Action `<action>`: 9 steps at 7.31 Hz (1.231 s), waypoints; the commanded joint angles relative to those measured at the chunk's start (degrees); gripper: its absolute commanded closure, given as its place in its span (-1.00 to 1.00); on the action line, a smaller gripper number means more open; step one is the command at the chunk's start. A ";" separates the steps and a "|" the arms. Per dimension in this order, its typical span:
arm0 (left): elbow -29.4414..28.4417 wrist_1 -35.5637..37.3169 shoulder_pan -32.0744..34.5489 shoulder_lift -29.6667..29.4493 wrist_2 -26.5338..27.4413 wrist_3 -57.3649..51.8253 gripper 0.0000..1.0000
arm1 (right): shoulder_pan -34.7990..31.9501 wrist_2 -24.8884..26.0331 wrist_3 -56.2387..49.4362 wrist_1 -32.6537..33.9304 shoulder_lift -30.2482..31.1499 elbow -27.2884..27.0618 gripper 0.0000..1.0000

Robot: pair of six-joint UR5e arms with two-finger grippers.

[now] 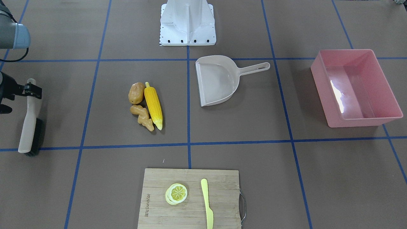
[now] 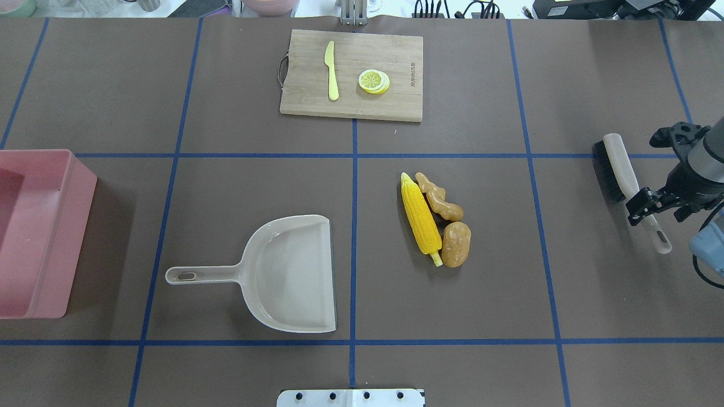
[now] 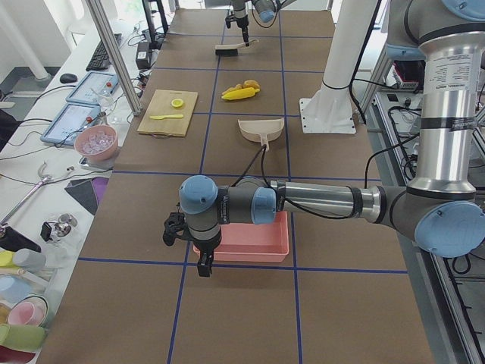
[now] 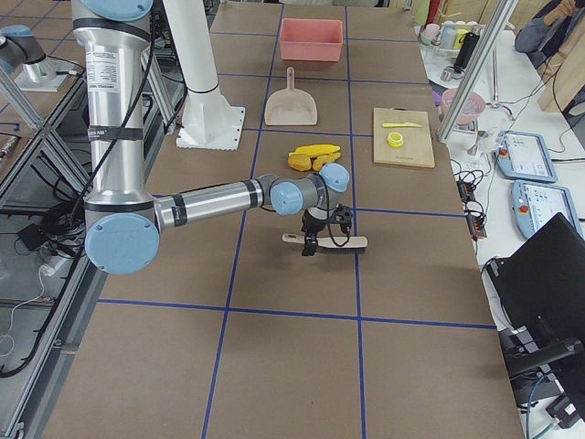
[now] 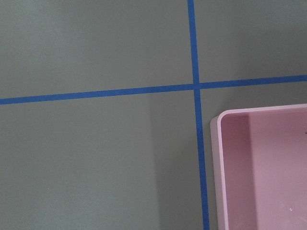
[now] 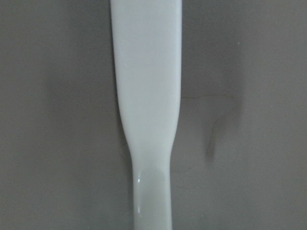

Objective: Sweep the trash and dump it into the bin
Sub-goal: 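Reach the right gripper to the white brush handle and grasp it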

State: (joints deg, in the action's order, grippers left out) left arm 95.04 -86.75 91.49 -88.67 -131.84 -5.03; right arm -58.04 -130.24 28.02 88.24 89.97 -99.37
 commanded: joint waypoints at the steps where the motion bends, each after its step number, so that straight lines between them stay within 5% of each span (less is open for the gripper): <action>1: 0.41 0.00 0.00 -0.19 0.00 -0.07 -0.97 | 1.00 0.24 0.02 0.61 -1.62 1.36 -0.15; 2: 1.11 0.35 0.00 -1.06 -0.09 -0.15 -0.97 | 1.00 0.33 0.02 0.88 -1.98 1.46 0.64; 3: 3.73 4.27 0.00 -1.85 0.00 -0.15 -0.97 | 1.00 0.33 0.02 1.84 -1.99 1.46 1.00; 6: 9.09 16.29 -4.28 -10.79 0.17 -0.24 -0.97 | -1.09 0.16 -0.15 5.53 -1.64 -2.03 1.00; 9: 14.98 22.49 -12.80 -20.56 6.04 -0.42 -0.97 | -6.01 -0.19 -0.77 5.89 -2.17 -5.37 1.00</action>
State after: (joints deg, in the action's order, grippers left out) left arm 107.11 -66.28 82.16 -106.12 -128.68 -5.35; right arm -61.44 -130.07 27.39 93.99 87.81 -102.50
